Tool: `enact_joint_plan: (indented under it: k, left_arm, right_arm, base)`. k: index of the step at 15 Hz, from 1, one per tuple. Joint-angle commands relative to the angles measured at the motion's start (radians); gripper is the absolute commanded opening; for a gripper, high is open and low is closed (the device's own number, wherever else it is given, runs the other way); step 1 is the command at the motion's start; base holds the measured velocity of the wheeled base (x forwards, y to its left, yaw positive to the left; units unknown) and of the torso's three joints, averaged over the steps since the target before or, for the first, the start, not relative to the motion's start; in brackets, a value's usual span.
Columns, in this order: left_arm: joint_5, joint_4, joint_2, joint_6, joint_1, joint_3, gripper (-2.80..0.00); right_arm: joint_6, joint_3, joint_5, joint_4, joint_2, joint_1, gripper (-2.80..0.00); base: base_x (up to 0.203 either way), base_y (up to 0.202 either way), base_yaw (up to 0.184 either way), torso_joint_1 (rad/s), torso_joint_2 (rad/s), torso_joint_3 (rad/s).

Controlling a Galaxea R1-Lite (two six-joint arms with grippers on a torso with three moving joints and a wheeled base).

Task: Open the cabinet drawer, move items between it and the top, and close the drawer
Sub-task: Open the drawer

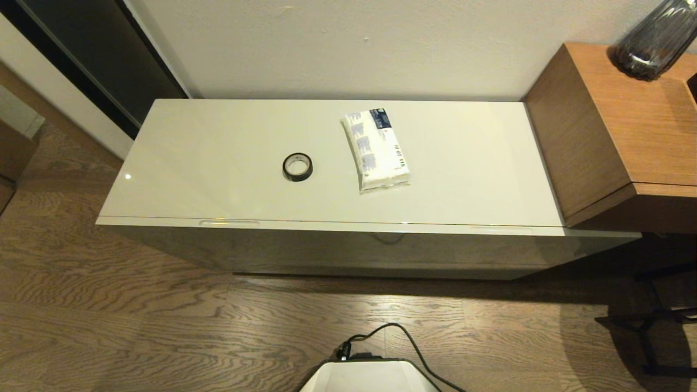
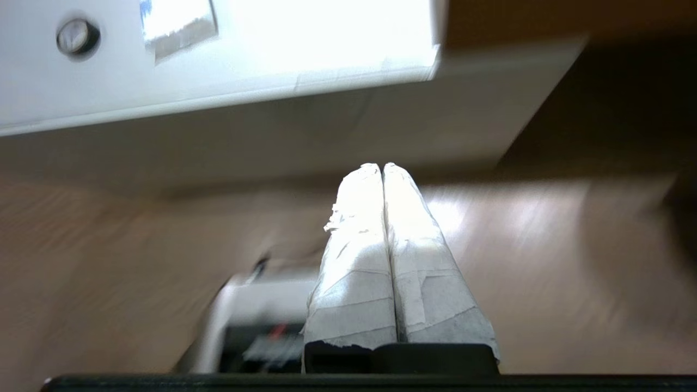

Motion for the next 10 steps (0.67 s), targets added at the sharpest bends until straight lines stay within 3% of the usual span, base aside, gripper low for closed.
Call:
enact_joint_plan:
  k: [1, 3, 5, 10]
  left_arm:
    - [0.000, -0.001, 0.001, 0.000, 0.000, 0.000, -2.80]
    - [0.000, -0.001, 0.001, 0.000, 0.000, 0.000, -2.80]
    - [0.000, -0.001, 0.001, 0.000, 0.000, 0.000, -2.80]
    - [0.000, -0.001, 0.001, 0.000, 0.000, 0.000, -2.80]
  right_arm:
    - [0.054, -0.108, 0.055, 0.119, 0.291, 0.009, -2.80]
    - [0.071, -0.142, 0.131, 0.202, 0.433, 0.021, -2.80]
    - [0.077, -0.173, 0.181, 0.201, 0.601, 0.039, -2.80]
    - [0.086, -0.308, 0.205, 0.103, 0.999, 0.076, -2.80]
  base:
    - [0.000, 0.000, 0.000, 0.000, 0.00, 0.000]
    - [0.000, 0.000, 0.000, 0.000, 0.00, 0.000]
    - [0.000, 0.000, 0.000, 0.000, 0.00, 0.000]
    - [0.000, 0.000, 0.000, 0.000, 0.00, 0.000]
